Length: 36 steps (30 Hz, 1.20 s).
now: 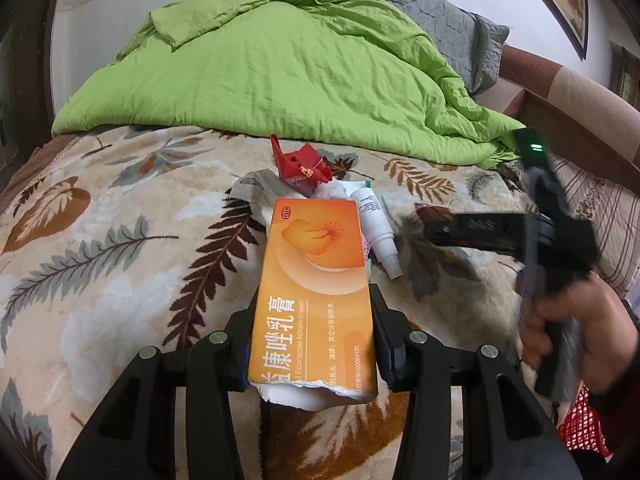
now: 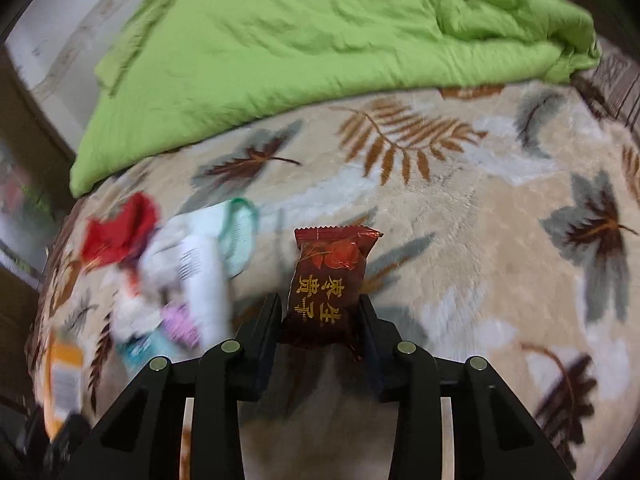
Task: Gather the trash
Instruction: 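Lift the orange box and candy wrapper off the blanket with both tools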
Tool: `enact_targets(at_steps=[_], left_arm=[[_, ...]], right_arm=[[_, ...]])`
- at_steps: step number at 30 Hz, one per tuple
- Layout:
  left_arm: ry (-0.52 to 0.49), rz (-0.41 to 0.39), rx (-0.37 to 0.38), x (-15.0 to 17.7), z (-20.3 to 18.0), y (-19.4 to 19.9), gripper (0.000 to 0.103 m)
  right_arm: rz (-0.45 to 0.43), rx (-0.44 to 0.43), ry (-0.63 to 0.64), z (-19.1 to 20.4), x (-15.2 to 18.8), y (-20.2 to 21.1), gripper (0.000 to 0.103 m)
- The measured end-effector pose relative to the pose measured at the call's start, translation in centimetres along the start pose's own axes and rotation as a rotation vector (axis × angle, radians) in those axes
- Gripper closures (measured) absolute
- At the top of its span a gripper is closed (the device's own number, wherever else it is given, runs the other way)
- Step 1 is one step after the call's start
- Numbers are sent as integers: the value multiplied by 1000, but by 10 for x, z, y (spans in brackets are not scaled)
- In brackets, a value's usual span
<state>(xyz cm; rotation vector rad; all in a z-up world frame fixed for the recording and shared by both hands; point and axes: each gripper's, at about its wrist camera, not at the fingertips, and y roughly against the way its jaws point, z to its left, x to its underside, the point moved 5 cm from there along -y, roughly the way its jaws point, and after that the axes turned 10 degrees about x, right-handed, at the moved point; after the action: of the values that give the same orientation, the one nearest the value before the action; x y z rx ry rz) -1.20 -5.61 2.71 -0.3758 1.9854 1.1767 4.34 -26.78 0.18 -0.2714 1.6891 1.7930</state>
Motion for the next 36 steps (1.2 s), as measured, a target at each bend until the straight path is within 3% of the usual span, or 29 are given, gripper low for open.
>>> enact_targets(at_steps=[7, 13, 20, 27, 36], left_arm=[[-21, -39, -6, 2, -13, 17, 58], [-55, -70, -20, 16, -27, 51, 58], [-105, -108, -53, 36, -39, 81, 58], [-80, -119, -73, 39, -29, 82, 58], [-65, -117, -63, 38, -23, 77, 58]], right_arm=[[-140, -48, 34, 26, 50, 85, 63], [-226, -30, 55, 28, 84, 132, 63], [-280, 13, 68, 26, 110, 154, 63], [-332, 80, 125, 36, 118, 159, 63], [-346, 105, 159, 43, 119, 155, 63]])
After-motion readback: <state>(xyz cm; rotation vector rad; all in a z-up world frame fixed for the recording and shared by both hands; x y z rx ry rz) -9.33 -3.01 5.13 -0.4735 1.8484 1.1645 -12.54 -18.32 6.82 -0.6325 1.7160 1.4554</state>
